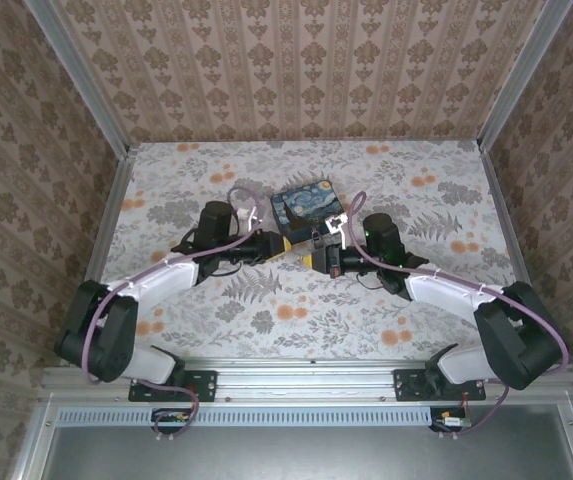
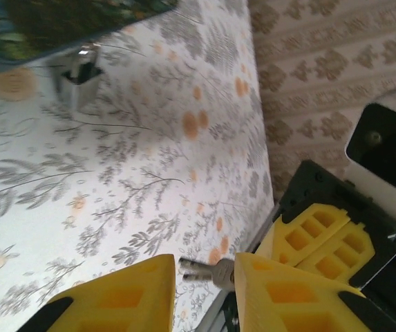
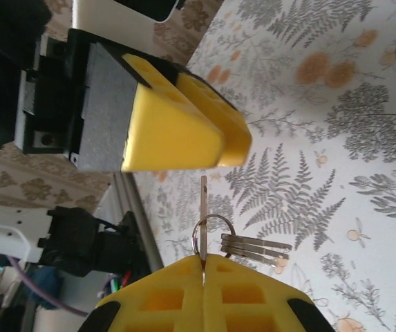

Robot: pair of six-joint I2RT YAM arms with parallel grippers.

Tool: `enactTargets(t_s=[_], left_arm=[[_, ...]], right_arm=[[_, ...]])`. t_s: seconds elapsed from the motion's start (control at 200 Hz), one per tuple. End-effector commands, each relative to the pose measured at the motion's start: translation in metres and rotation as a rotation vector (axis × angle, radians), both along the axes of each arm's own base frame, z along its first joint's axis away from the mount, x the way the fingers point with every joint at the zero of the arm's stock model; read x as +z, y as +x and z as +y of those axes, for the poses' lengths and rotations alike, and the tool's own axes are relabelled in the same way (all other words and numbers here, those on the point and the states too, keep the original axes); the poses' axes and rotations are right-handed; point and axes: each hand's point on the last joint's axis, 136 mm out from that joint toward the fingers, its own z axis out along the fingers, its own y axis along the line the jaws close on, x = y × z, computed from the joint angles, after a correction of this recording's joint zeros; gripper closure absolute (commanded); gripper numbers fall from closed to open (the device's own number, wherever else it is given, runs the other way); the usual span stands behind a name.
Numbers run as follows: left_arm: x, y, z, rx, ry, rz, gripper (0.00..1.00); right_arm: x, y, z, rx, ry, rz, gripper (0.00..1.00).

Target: Unlock a padlock with a key

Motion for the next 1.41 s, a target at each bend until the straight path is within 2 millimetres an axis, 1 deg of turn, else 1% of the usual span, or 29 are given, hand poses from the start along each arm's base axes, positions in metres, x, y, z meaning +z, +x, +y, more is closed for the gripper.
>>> enactTargets(t_s=[0.0, 0.055, 0.075, 0.125, 0.21, 0.33, 0.345, 0.38, 0.55, 0.635, 0.87, 1.03, 1.17, 1.26, 1.4], left_arm=[[0.03, -0.009, -0.003, -0.175, -0.129, -0.234, 0.71], [0.035, -0.008, -0.001, -0.181, -0.16, -0.265, 0.71], [0.037, 0.0, 0.006, -0.163, -0.171, -0.278, 0.71], [0.04, -0.002, 0.005, -0.181, -0.195, -0.294, 0.71], [0.039, -0.01, -0.001, -0.228, -0.205, -0.297, 0.71], [0.03, -0.013, 0.0, -0.239, -0.188, -0.292, 0.71], [0.028, -0.021, -0.006, -0.265, -0.19, -0.287, 0.71], [0.027, -0.023, -0.007, -0.273, -0.19, -0.283, 0.71], [0.029, -0.031, -0.014, -0.314, -0.199, -0.286, 0.7], [0.026, -0.036, -0.018, -0.336, -0.182, -0.283, 0.71], [0.028, -0.038, -0.019, -0.338, -0.178, -0.284, 0.73], [0.017, -0.027, -0.01, -0.282, -0.136, -0.264, 0.72], [0.018, -0.02, -0.004, -0.249, -0.142, -0.258, 0.7], [0.02, -0.021, -0.005, -0.251, -0.146, -0.256, 0.7], [0.026, -0.03, -0.01, -0.284, -0.171, -0.258, 0.68]], right_arm=[[0.012, -0.007, -0.001, 0.049, 0.031, 0.052, 0.97], [0.011, -0.006, -0.002, 0.046, 0.024, 0.066, 0.97], [0.011, -0.006, -0.002, 0.045, 0.022, 0.07, 0.97], [0.011, -0.006, -0.003, 0.045, 0.021, 0.078, 0.97], [0.015, -0.007, -0.002, 0.054, 0.031, 0.067, 0.97], [0.021, -0.008, -0.001, 0.059, 0.043, 0.057, 0.97], [0.021, -0.008, -0.001, 0.059, 0.044, 0.055, 0.97], [0.022, -0.008, -0.001, 0.061, 0.047, 0.05, 0.97], [0.028, -0.006, 0.0, 0.064, 0.062, 0.041, 0.97], [0.031, -0.005, 0.001, 0.062, 0.069, 0.036, 0.97], [0.035, -0.005, 0.0, 0.059, 0.077, 0.023, 0.97], [0.036, -0.006, 0.0, 0.057, 0.075, 0.017, 0.98], [0.032, -0.007, 0.0, 0.059, 0.069, 0.027, 0.98], [0.032, -0.006, 0.0, 0.056, 0.071, 0.026, 0.98], [0.033, -0.003, 0.0, 0.045, 0.083, 0.02, 0.98]])
